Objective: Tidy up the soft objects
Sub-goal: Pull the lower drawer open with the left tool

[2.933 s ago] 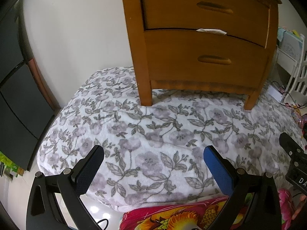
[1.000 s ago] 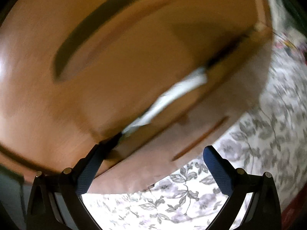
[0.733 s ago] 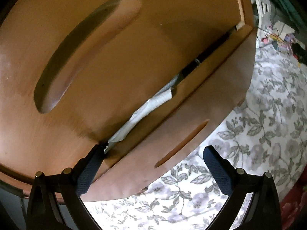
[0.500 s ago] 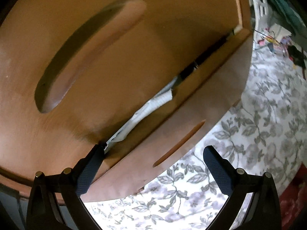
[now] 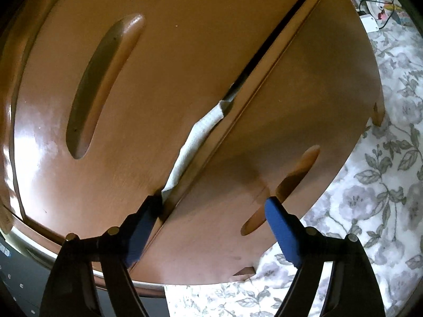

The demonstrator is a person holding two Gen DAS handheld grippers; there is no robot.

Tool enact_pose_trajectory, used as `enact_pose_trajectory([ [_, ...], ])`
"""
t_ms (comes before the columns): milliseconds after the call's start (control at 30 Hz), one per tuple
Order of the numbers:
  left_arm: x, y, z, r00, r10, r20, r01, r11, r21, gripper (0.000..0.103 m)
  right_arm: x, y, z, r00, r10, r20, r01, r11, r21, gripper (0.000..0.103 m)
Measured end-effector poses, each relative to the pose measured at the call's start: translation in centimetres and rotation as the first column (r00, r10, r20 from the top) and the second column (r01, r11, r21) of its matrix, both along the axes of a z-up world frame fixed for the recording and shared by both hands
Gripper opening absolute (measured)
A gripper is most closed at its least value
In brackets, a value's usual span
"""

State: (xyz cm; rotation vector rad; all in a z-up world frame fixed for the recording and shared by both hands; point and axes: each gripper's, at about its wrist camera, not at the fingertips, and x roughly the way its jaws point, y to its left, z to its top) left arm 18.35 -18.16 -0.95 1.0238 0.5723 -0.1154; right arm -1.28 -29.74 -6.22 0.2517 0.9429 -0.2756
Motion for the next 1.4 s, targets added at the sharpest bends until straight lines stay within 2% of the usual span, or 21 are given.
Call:
enact_pose_trajectory([
  [133, 0.1, 0.1, 0.6, 0.996, -0.037, -0.077, 0.035, 0.999, -0.026, 0.083, 0.1, -0.2, -0.1, 1.000, -0.003, -0.007, 0.003, 1.000, 0.008, 0.103],
  [400, 0.1, 0.5, 0.9, 0.989, -0.069, -0.134, 0.069, 0.998, -0.010, 0.083, 0.1, -0.2, -0.2, 1.000, -0.009, -0.009, 0.009, 1.000, 0.006, 0.103],
  [567, 0.5, 1.1, 1.9, 0.977, -0.093, -0.191, 0.092, 0.996, -0.015, 0.083, 0.0, -0.2, -0.1, 1.000, -0.006, -0.010, 0.006, 1.000, 0.004, 0.103],
  [667, 0.3, 1.6, 3.6, 0.968, -0.113, -0.225, 0.109, 0.994, -0.029, 0.083, 0.0, -0.2, -0.1, 1.000, -0.006, -0.011, 0.006, 1.000, 0.004, 0.103],
  [833, 1.5, 1.8, 4.0, 0.963, -0.089, -0.253, 0.080, 0.996, -0.043, 0.084, 0.0, -0.3, -0.2, 1.000, -0.012, -0.014, 0.013, 1.000, 0.008, 0.103],
  [1033, 1.1, 1.9, 3.1, 0.966, -0.088, -0.243, 0.092, 0.996, 0.008, 0.088, 0.0, -0.4, -0.3, 1.000, -0.014, -0.018, 0.014, 1.000, 0.008, 0.103],
  [1167, 1.8, 2.5, 4.4, 0.942, -0.104, -0.318, 0.077, 0.992, -0.098, 0.088, 0.0, -0.4, -0.3, 1.000, -0.021, -0.017, 0.021, 1.000, 0.002, 0.103],
  [1400, 0.7, 2.7, 4.5, 0.914, -0.133, -0.383, 0.103, 0.990, -0.099, 0.088, -0.1, 0.0, 0.0, 1.000, -0.021, -0.018, 0.021, 1.000, -0.012, 0.103],
])
